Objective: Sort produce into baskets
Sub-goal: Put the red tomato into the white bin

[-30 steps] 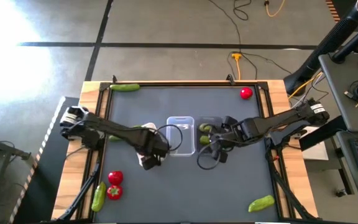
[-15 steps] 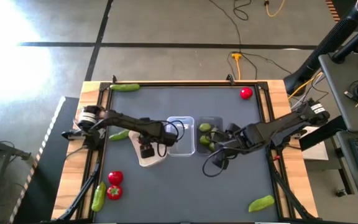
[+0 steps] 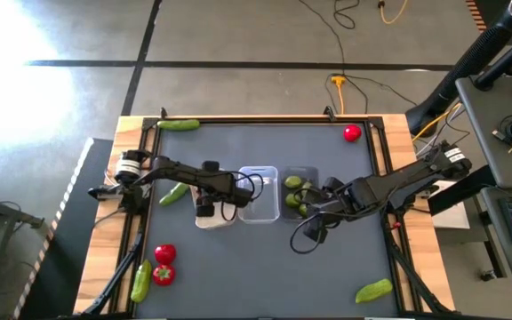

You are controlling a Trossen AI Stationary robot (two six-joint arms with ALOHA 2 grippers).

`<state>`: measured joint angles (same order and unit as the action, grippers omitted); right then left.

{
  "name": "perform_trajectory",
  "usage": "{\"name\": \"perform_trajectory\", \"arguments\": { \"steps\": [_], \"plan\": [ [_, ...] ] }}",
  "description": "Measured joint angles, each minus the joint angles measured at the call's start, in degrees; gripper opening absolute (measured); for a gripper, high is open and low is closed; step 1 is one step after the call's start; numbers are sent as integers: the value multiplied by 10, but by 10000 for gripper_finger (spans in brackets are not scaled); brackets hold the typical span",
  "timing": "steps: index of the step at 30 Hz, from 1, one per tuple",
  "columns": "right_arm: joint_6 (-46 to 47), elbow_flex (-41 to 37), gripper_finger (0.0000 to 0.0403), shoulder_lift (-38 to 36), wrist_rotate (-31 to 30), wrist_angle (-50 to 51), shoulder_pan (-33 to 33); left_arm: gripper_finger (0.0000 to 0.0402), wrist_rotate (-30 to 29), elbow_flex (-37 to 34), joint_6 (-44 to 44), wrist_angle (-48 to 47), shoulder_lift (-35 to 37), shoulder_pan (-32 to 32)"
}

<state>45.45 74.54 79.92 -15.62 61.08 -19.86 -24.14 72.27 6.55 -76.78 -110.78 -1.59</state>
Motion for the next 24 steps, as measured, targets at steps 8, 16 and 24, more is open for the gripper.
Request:
{"name": "perform_trajectory", "arguments": {
  "steps": [8, 16, 24],
  "plan": [
    [-11, 0, 349, -8, -9, 0, 13, 349, 12, 1, 24, -65, 17, -3],
    [-56, 1, 348, -32, -11, -1, 87, 340, 59, 1, 192, -107, 120, -20],
    [-55, 1, 350, -33, -10, -1, 217, 317, 76, 0, 357, 0, 288, -127]
  ]
}}
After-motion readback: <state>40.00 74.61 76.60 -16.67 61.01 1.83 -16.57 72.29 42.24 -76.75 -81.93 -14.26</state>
